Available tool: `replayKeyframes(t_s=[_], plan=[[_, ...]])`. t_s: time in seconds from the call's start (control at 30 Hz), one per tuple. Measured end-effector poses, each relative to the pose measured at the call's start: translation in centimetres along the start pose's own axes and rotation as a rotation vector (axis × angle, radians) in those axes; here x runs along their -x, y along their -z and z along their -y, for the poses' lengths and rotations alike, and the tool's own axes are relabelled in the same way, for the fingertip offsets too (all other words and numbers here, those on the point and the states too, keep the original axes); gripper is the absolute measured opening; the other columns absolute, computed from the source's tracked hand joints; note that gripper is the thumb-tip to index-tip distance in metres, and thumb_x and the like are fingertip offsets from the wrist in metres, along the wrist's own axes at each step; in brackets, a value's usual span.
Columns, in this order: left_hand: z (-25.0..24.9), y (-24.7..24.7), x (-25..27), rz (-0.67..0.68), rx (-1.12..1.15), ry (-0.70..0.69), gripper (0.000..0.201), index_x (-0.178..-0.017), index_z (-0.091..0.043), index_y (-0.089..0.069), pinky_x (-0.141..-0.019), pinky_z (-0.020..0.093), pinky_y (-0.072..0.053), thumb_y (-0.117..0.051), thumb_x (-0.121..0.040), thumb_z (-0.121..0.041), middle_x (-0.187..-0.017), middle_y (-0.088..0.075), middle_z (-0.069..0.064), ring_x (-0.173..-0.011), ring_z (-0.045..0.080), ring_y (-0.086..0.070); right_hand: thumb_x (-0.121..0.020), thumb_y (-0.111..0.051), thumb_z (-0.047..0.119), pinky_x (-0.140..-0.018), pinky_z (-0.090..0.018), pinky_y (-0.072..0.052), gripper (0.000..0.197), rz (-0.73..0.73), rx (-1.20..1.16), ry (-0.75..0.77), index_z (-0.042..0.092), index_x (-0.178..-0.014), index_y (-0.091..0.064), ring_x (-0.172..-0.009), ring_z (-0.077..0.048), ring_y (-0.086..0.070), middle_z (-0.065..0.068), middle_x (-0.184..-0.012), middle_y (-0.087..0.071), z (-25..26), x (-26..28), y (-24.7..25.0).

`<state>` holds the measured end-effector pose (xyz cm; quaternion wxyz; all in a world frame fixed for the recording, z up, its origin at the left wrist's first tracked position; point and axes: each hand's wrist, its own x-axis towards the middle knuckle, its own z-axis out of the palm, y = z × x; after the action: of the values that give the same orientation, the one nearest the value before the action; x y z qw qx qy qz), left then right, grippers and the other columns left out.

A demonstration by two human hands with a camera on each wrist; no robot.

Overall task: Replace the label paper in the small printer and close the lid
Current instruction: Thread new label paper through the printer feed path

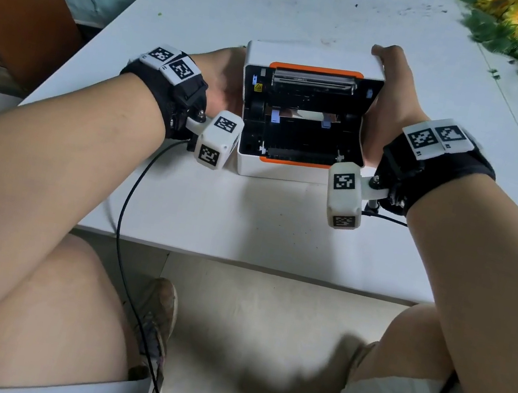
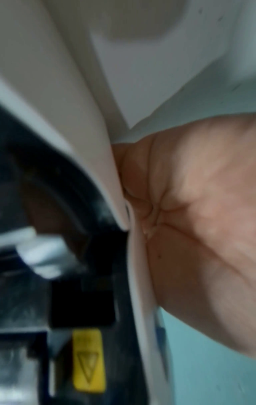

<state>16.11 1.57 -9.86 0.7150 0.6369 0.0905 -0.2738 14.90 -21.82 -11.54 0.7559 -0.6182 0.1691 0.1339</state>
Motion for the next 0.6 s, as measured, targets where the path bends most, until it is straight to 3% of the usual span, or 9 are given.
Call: replayKeyframes(t_s=[0.1,0.17,0.23,0.27,0.33,0.4,0.5,0.57,0.6], plan=[[-0.2,-0.4,-0.7,-0.124,-0.105,-0.062,0.027,-0.099,-0.016,-0.060,-0.049,0.030,-0.061,-0.040,-0.113,-0.026,-0.079,-0.077,0.002,-0.068,0.020,-0.075,-0.075,-0.061,0.069,-0.107,-0.073,-0.039,0.074,-0.006,0.011,-0.007,0.047,-0.146,-0.056,-0.128,-0.046,-0.066,-0.007,-0.153,-0.058,0.1,0.3,-0.1],[-0.3,-0.4,-0.9,-0.055,-0.117,-0.045,0.017,-0.104,-0.014,-0.061,-0.065,0.033,-0.066,-0.055,-0.107,-0.030,-0.101,-0.078,0.002,-0.084,0.019,-0.076,-0.070,-0.064,0.071,-0.109,-0.080,-0.030,0.074,-0.027,0.014,-0.025,0.052,-0.141,-0.057,-0.135,-0.046,-0.060,-0.002,-0.156,-0.056,0.2,0.4,-0.1],[0.1,0.0,-1.0,0.005,-0.082,0.045,0.052,-0.128,-0.007,-0.063,-0.103,0.041,-0.059,-0.077,-0.090,-0.039,-0.146,-0.060,0.007,-0.124,0.024,-0.066,-0.074,-0.063,0.071,-0.110,-0.081,-0.029,0.071,-0.020,0.035,-0.019,0.054,-0.142,-0.055,-0.135,-0.046,-0.060,-0.004,-0.153,-0.058,0.2,0.5,0.0],[0.2,0.2,-1.1,0.008,-0.028,0.044,0.061,-0.143,-0.005,-0.059,-0.108,0.046,-0.056,-0.071,-0.094,-0.040,-0.155,-0.054,0.010,-0.134,0.028,-0.059,-0.075,-0.061,0.072,-0.110,-0.081,-0.030,0.071,-0.017,0.040,-0.009,0.054,-0.143,-0.054,-0.133,-0.047,-0.061,-0.007,-0.154,-0.057,0.3,0.5,0.1],[0.6,0.6,-1.3,-0.002,0.065,0.028,0.057,-0.156,-0.008,-0.051,-0.091,0.052,-0.064,-0.048,-0.108,-0.040,-0.155,-0.056,0.013,-0.133,0.032,-0.064,-0.072,-0.062,0.075,-0.109,-0.084,-0.030,0.080,-0.011,0.062,-0.008,0.049,-0.148,-0.052,-0.133,-0.049,-0.061,-0.010,-0.157,-0.054,0.3,0.7,0.2],[0.7,0.5,-1.0,0.038,0.078,0.018,0.054,-0.152,-0.011,-0.056,-0.074,0.044,-0.068,-0.043,-0.110,-0.042,-0.137,-0.067,0.014,-0.106,0.029,-0.078,-0.076,-0.062,0.075,-0.109,-0.083,-0.033,0.079,0.011,0.064,0.003,0.044,-0.148,-0.053,-0.134,-0.050,-0.061,-0.014,-0.157,-0.054,0.2,0.8,0.2],[0.3,-0.2,-0.1,0.124,-0.061,-0.006,0.041,-0.120,-0.016,-0.078,-0.082,0.037,-0.066,-0.058,-0.099,-0.044,-0.115,-0.077,0.006,-0.101,0.023,-0.077,-0.075,-0.061,0.077,-0.110,-0.079,-0.034,0.082,0.030,0.034,-0.019,0.049,-0.150,-0.047,-0.134,-0.052,-0.061,-0.014,-0.157,-0.056,0.2,1.1,-0.1],[0.2,0.0,0.0,0.097,-0.098,-0.023,0.048,-0.132,-0.013,-0.071,-0.087,0.040,-0.064,-0.062,-0.094,-0.039,-0.130,-0.072,0.010,-0.120,0.028,-0.070,-0.069,-0.063,0.082,-0.112,-0.079,-0.033,0.091,0.036,0.034,-0.041,0.048,-0.152,-0.048,-0.130,-0.048,-0.065,-0.012,-0.155,-0.060,0.2,1.7,-0.2],[0.2,0.1,-0.2,0.090,-0.091,-0.023,0.058,-0.145,-0.011,-0.062,-0.090,0.043,-0.064,-0.062,-0.092,-0.036,-0.140,-0.066,0.012,-0.130,0.031,-0.065,-0.073,-0.061,0.083,-0.112,-0.075,-0.038,0.092,0.044,0.028,-0.052,0.037,-0.153,-0.053,-0.126,-0.047,-0.069,-0.014,-0.148,-0.066,0.2,1.8,-0.2]])
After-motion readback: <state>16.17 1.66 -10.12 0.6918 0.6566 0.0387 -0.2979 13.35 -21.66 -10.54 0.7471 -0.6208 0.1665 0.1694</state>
